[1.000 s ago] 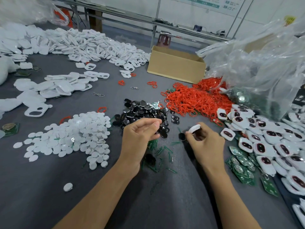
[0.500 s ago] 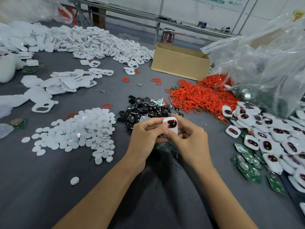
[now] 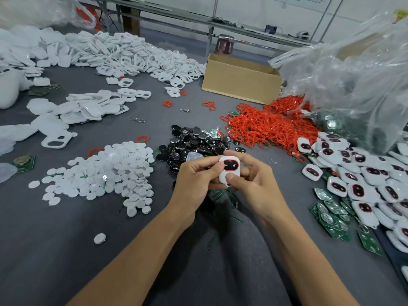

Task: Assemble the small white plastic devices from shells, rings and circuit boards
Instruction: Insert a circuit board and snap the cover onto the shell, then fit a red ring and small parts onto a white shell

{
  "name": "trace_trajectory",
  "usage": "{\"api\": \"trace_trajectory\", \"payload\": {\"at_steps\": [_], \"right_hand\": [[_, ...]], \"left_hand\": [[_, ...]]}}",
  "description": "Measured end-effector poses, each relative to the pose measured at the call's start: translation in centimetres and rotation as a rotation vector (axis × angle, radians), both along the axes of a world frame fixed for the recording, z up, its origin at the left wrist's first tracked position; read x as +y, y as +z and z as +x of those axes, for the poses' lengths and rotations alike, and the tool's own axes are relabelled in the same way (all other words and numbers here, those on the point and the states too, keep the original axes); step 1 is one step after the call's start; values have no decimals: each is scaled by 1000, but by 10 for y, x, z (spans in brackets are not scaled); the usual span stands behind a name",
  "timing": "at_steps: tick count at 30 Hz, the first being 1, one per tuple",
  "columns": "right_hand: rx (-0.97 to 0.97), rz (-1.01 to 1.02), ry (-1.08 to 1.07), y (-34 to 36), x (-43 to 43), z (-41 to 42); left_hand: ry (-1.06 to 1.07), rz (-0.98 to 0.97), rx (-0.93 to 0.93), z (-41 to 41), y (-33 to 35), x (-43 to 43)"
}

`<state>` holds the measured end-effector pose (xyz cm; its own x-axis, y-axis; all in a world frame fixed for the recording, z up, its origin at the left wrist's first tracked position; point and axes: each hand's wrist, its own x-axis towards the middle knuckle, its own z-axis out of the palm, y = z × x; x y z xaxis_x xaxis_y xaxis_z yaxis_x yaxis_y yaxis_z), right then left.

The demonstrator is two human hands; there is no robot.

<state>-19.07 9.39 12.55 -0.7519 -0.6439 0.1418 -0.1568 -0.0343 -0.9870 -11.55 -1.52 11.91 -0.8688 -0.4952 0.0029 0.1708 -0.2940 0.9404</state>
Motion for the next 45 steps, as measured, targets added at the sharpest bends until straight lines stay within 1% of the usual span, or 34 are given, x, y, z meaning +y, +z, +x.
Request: {"api": "trace_trajectory", "payload": {"at_steps": [3,8,14,17,20,21,22,23,25,26,27,28,32,34,37,40,43,45], "right_hand": [[24,3,-17,0,-1,0],[-17,-28,16,0,-1,4],[37,-17,-22,2,1,2],[13,-29,-1,1,1,3],[33,33,-24,-1,2,0],[45,43,-77,0,4,-4],[63,32,-180,1,7,-9],[77,-12,-332,3,12,-17],[59,-211,-656,11,32,-36],[20,-312,-749,14,42,-44],[-32,-363,-788,16,51,-50],[-71,-363,-787,14,57,-53],[-167,-209,-753,-1,55,-55],[-112,-127,-737,-5,47,-54],[24,6,-697,-13,39,-48],[242,161,-666,-20,33,-36],[458,256,-651,-23,29,-30],[545,292,-653,-23,27,-28]], "left_hand": [[5,7,-2,0,1,0],[30,9,0,0,0,-1],[12,-4,4,0,-1,0],[33,-3,-1,0,-2,-1],[57,-30,-3,-1,-4,-1],[72,-37,0,-1,-5,-1],[89,-38,2,-1,-5,-1],[103,-38,3,-1,-5,-1],[99,-48,1,0,-4,-2],[87,-58,1,0,-4,-3],[77,-68,1,0,-3,-2],[69,-79,0,1,-3,-2],[76,-100,-6,1,-3,-1],[104,-106,-4,1,-3,-2],[160,-143,13,1,-2,-3],[270,-226,12,1,1,-3],[461,-471,-58,0,9,-9],[513,-674,-126,-4,21,-27]]}}
